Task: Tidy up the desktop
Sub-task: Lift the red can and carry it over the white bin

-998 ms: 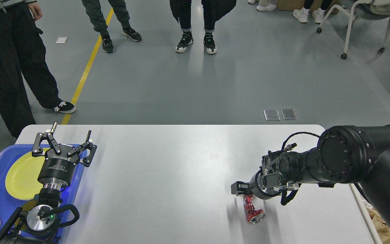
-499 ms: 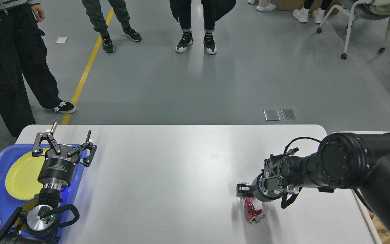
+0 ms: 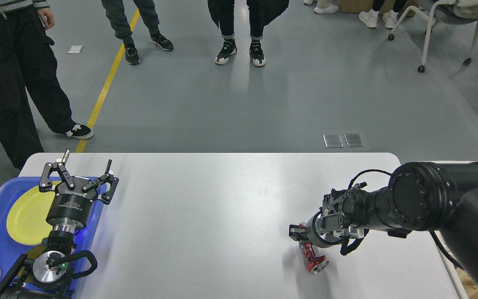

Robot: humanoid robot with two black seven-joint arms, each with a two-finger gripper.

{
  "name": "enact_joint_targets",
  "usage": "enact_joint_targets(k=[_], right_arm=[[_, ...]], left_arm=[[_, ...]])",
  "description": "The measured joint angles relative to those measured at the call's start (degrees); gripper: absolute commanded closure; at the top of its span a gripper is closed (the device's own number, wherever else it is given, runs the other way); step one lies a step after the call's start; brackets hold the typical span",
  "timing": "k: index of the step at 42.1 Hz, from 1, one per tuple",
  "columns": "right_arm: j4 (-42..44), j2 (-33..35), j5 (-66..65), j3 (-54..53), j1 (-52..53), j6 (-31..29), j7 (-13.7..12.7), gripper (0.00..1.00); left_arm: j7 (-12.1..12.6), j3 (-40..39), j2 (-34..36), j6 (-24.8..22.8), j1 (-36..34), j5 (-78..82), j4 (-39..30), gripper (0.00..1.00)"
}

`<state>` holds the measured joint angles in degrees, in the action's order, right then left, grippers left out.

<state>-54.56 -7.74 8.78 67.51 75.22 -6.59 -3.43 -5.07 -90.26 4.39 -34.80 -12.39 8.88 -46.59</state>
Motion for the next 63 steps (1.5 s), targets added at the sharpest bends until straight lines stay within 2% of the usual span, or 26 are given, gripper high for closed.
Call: enact_joint_targets(k=[13, 20, 31, 43, 51, 63], right_arm=[[-0.9, 0.6, 0.4, 0.0, 1.4, -0.8, -0.7, 1.0], [-5.7, 2.4, 0.5, 0.0, 4.8, -1.3, -0.8, 1.0], [-23.5, 12.4, 0.5, 1.2, 23.5, -6.0, -0.2, 1.0], [-39.0, 20.4, -0.2, 4.9, 51.1, -20.6, 0.1, 1.0], [-41.1, 22.0, -0.1, 6.0, 58.4, -25.8, 0.0, 1.0], [-36.7, 24.1, 0.3, 12.8, 55.5, -23.9, -0.1, 1.0]], left_arm=[[0.1, 0.0, 0.0, 0.0, 0.0, 0.0, 0.0, 0.04], [0.1, 0.0, 0.0, 0.0, 0.0, 0.0, 0.0, 0.04], [0.1, 0.0, 0.0, 0.0, 0.0, 0.0, 0.0, 0.04], [0.0, 0.0, 0.0, 0.0, 0.0, 0.0, 0.0, 0.04], [0.0, 0.0, 0.0, 0.0, 0.0, 0.0, 0.0, 0.04], [0.0, 0.0, 0.0, 0.0, 0.0, 0.0, 0.0, 0.04]])
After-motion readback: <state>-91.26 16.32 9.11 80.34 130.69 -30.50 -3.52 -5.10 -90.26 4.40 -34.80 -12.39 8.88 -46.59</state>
